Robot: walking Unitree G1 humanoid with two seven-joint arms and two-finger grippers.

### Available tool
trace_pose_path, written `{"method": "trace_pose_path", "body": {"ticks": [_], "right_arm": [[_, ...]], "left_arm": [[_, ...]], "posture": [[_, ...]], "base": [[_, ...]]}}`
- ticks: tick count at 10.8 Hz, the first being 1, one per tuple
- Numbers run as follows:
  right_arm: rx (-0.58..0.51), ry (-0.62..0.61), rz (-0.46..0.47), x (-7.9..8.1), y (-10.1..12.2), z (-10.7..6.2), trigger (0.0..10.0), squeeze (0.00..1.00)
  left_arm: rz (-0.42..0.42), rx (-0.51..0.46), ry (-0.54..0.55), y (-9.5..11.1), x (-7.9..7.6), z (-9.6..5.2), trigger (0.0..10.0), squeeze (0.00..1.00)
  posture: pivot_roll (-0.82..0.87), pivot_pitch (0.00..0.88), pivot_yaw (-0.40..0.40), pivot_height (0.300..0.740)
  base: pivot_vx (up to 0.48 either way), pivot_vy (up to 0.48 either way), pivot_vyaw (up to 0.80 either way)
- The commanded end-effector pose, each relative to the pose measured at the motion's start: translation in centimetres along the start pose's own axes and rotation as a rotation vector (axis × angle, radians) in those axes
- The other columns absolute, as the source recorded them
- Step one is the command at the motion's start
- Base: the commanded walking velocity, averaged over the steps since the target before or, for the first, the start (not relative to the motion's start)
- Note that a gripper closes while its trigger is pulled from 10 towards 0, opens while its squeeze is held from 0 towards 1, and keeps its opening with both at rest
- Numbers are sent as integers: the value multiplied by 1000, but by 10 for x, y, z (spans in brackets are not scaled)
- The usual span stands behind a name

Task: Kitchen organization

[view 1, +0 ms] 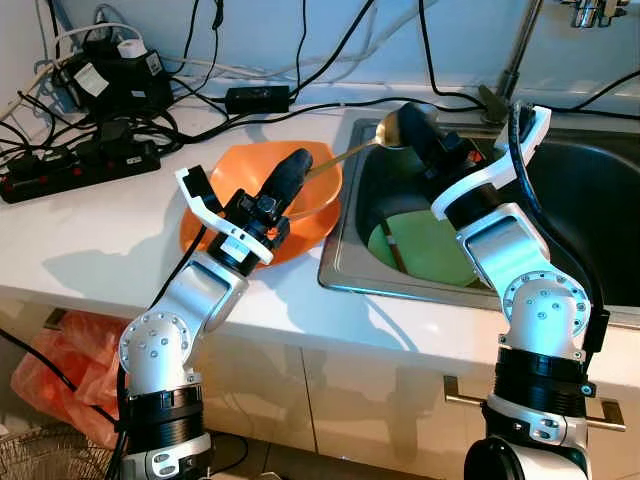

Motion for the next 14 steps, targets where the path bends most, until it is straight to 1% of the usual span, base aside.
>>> {"method": "trace_pose_path", "body": {"ticks": [1, 2, 3, 4, 5, 7, 8, 9, 11, 14], "right_arm": [[18, -9, -14, 1, -4, 2, 0, 0], [17, -7, -13, 1, -4, 2, 0, 0], [19, -3, -11, 2, -4, 3, 0, 0], [23, -4, -8, 1, -6, 3, 0, 0], [25, -2, -4, 1, -7, 3, 0, 0], [4, -11, -18, 0, -4, 5, 0, 0], [-25, -21, -14, -1, 0, 6, 0, 0], [-28, -21, -9, -1, -1, 7, 0, 0], [-40, -24, 3, -1, -2, 8, 0, 0], [-82, -53, 17, -5, 4, 9, 0, 0]], "left_arm": [[38, 83, 32, -13, 3, 1, 0, 0], [48, 86, 49, -13, 6, 1, 0, 0], [81, 101, 72, -13, 9, 3, 2157, 0], [101, 106, 101, -13, 13, 4, 10000, 369], [112, 106, 106, -12, 13, 5, 10000, 1000], [124, 116, 104, -14, 12, 5, 10000, 1000], [153, 129, 93, -17, 9, 6, 10000, 1000], [157, 132, 84, -17, 7, 7, 10000, 1000], [179, 139, 99, -17, 10, 9, 10000, 1000], [197, 152, 102, -17, 11, 9, 10000, 1000]], "posture": [[38, 34, 98, 740], [37, 34, 102, 740], [38, 32, 107, 740], [40, 31, 107, 740], [40, 31, 105, 740], [41, 30, 102, 740], [41, 30, 103, 740], [41, 29, 103, 740], [42, 25, 106, 740], [46, 23, 109, 740]], "base": [[0, 0, 0], [0, 0, 0], [0, 0, 0], [0, 0, 0], [0, 0, 0], [0, 0, 0], [0, 0, 0], [0, 0, 0], [0, 0, 0], [0, 0, 0]]}}
Point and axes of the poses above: a point about 5 cm out from each wrist's last joint towards the gripper, its own z axis pointing out of the wrist towards the gripper, its own y axis along the axis of the wrist's last joint, x = y × z, the point moved 3 cm from there along z, pointing out of the wrist towards the gripper, and after that the axes turned 13 degrees about z, right-handed, at the moved point
